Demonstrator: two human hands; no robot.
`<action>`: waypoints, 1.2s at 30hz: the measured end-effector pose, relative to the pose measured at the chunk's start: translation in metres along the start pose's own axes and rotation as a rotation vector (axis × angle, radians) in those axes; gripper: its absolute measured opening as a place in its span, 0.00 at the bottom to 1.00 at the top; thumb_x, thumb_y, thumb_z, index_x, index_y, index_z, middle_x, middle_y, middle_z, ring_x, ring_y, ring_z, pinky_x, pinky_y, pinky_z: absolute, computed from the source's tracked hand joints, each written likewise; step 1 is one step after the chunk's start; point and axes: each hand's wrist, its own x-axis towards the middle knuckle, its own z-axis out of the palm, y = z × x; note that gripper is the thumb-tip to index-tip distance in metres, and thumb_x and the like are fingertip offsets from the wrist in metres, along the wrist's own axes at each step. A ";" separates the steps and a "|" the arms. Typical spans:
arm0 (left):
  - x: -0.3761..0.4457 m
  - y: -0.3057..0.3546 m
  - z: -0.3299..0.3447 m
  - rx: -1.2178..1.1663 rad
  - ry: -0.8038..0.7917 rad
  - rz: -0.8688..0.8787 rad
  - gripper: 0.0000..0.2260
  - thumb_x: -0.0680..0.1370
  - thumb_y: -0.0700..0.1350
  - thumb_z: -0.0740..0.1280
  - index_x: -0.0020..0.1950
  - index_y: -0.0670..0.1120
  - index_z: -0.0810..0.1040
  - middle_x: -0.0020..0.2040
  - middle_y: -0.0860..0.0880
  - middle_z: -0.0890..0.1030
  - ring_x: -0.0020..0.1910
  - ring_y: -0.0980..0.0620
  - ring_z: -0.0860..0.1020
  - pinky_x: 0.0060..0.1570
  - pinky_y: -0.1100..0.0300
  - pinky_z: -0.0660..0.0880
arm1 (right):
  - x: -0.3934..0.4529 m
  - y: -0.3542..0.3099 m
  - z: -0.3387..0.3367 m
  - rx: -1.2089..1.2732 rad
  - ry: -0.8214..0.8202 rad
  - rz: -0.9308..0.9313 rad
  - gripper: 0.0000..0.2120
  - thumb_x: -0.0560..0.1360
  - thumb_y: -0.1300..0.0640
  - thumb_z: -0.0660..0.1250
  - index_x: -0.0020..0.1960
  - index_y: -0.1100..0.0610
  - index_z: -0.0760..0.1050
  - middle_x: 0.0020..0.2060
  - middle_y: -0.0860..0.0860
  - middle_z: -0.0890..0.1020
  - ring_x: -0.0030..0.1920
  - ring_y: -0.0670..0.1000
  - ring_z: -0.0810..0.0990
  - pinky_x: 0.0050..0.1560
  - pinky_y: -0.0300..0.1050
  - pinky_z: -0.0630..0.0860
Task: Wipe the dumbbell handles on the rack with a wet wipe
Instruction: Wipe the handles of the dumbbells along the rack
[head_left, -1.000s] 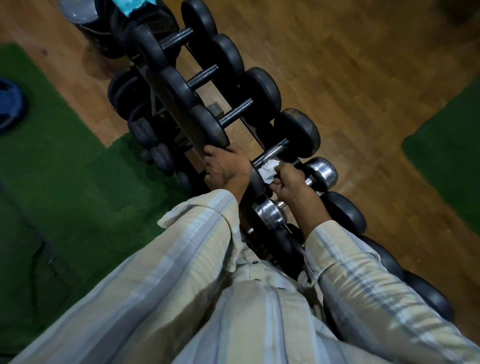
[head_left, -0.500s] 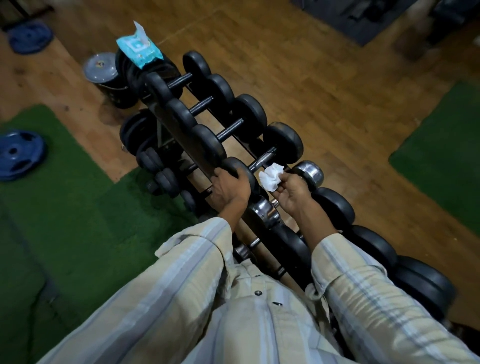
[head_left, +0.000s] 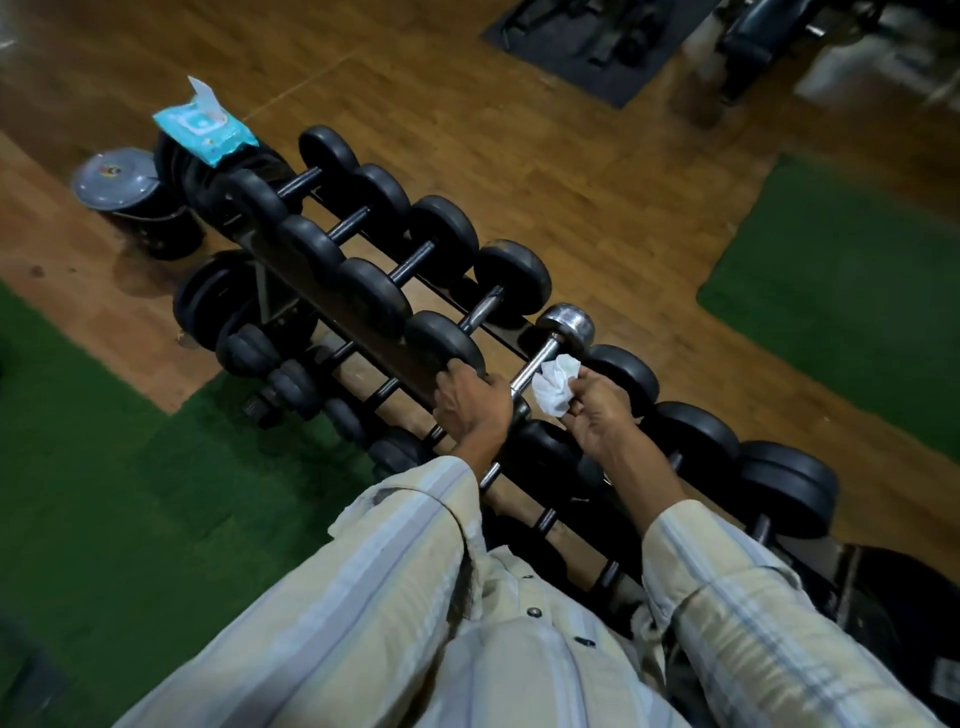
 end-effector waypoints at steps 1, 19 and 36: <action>-0.002 -0.002 0.001 0.006 -0.010 0.010 0.10 0.75 0.49 0.67 0.53 0.47 0.74 0.55 0.44 0.77 0.54 0.39 0.78 0.55 0.43 0.77 | -0.005 0.002 -0.001 0.008 0.016 -0.010 0.17 0.81 0.69 0.58 0.67 0.61 0.77 0.56 0.60 0.83 0.49 0.58 0.84 0.41 0.49 0.81; -0.043 -0.027 0.025 0.107 -0.114 0.080 0.17 0.76 0.52 0.66 0.60 0.44 0.71 0.60 0.42 0.71 0.60 0.38 0.74 0.54 0.41 0.77 | -0.035 0.029 -0.031 0.105 0.141 -0.065 0.12 0.81 0.68 0.63 0.59 0.59 0.80 0.57 0.60 0.84 0.53 0.60 0.85 0.49 0.53 0.83; -0.087 0.002 0.049 0.015 0.185 -0.019 0.15 0.80 0.46 0.62 0.65 0.49 0.78 0.65 0.46 0.77 0.65 0.41 0.74 0.64 0.46 0.73 | 0.024 -0.003 -0.079 -0.109 -0.225 -0.013 0.11 0.80 0.69 0.64 0.58 0.59 0.80 0.52 0.59 0.84 0.42 0.53 0.83 0.44 0.48 0.81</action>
